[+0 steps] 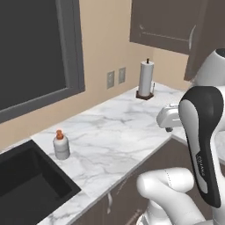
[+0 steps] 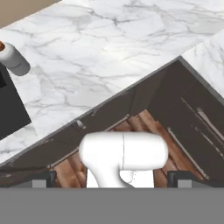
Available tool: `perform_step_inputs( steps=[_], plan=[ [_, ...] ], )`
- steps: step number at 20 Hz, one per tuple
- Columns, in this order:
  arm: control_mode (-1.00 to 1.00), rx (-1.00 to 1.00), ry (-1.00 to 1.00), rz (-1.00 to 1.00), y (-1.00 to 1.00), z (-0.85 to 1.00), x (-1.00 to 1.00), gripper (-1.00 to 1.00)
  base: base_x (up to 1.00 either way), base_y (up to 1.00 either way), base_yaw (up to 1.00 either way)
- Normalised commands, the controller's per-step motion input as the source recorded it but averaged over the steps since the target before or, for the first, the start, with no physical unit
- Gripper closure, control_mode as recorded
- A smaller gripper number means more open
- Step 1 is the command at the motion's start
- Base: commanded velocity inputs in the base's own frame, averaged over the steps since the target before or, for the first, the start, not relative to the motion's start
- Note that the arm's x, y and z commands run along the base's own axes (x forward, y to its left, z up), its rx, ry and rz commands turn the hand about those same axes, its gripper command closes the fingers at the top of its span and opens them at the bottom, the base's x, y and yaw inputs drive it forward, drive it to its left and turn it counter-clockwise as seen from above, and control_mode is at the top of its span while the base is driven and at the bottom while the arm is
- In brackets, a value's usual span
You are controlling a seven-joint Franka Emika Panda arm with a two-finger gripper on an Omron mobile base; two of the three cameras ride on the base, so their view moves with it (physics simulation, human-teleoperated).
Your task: Locate and retrieve the soap dispenser and bar soap from the cabinet. Place them next to the sink.
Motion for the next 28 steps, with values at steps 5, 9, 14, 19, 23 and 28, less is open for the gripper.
perform_step_inputs(
  steps=[5, 9, 14, 19, 23, 28],
  plan=[
    [1.00, 0.00, 0.00, 0.00, 0.00, 0.00, 0.00, -1.00, -0.04, 0.11, -0.42],
    [1.00, 0.00, 0.00, 0.00, 0.00, 0.00, 0.00, -1.00, 0.00, 0.08, -0.44],
    [1.00, 0.00, 0.00, 0.00, 0.00, 0.00, 0.00, -1.00, 0.00, 0.06, -0.45],
    [1.00, 0.00, 0.00, 0.00, 0.00, 0.00, 0.00, -1.00, 0.02, 0.05, -0.46],
    [1.00, 0.00, 0.00, 0.00, 0.00, 0.00, 0.00, -1.00, 0.03, 0.03, -0.46],
    [1.00, 0.00, 0.00, 0.00, 0.00, 0.00, 0.00, -1.00, 0.02, 0.05, -0.45]
  ],
)
